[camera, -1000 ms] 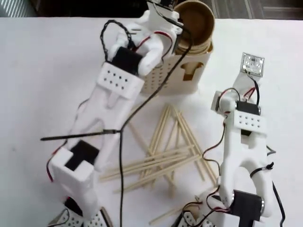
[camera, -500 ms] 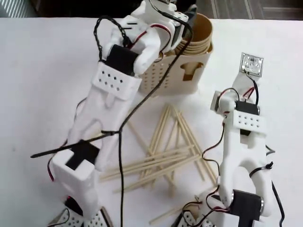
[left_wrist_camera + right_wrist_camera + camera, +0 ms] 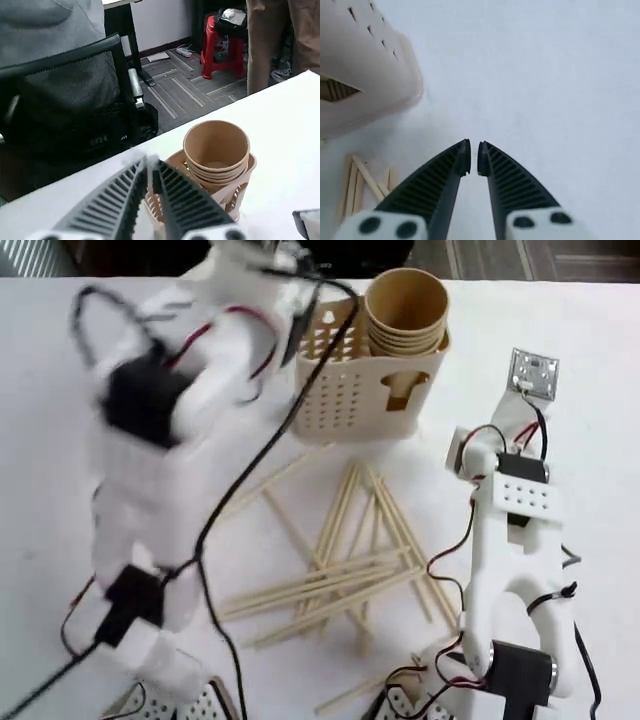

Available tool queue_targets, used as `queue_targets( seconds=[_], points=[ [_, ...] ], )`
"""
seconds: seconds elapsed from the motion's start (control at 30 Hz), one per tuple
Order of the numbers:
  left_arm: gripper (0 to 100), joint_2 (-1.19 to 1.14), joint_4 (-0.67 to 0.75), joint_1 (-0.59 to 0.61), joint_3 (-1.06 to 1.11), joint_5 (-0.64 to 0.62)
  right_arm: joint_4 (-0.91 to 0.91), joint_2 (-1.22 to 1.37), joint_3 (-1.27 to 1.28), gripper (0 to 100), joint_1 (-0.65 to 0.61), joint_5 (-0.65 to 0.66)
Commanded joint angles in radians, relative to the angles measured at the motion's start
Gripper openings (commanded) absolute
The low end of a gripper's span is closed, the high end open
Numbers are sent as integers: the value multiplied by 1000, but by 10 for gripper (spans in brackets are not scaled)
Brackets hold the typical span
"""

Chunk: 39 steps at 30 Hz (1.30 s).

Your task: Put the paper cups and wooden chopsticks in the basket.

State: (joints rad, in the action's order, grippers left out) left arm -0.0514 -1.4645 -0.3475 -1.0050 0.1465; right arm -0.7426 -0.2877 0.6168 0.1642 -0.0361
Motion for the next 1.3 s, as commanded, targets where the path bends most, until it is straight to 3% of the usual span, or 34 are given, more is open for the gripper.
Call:
queue_targets(
  seconds=[0.0,0.23,0.47,0.63,0.8,1.03,1.27],
  points=[
    [22,131,-81,16,-37,46,-1,-71,-118,39,-19,-11],
    [23,219,-316,127,-37,46,-21,-286,-265,38,-107,-6],
    [23,354,-318,335,192,-44,220,-298,-276,38,-282,2],
    [23,530,-249,400,428,-44,346,-171,-276,38,-317,114],
    [23,708,-92,417,778,-44,490,-79,-276,37,-305,120],
    [23,969,166,417,1269,-46,503,56,-181,37,-240,120],
    [23,1099,253,417,1490,-46,495,10,-224,37,-219,121]
  ],
)
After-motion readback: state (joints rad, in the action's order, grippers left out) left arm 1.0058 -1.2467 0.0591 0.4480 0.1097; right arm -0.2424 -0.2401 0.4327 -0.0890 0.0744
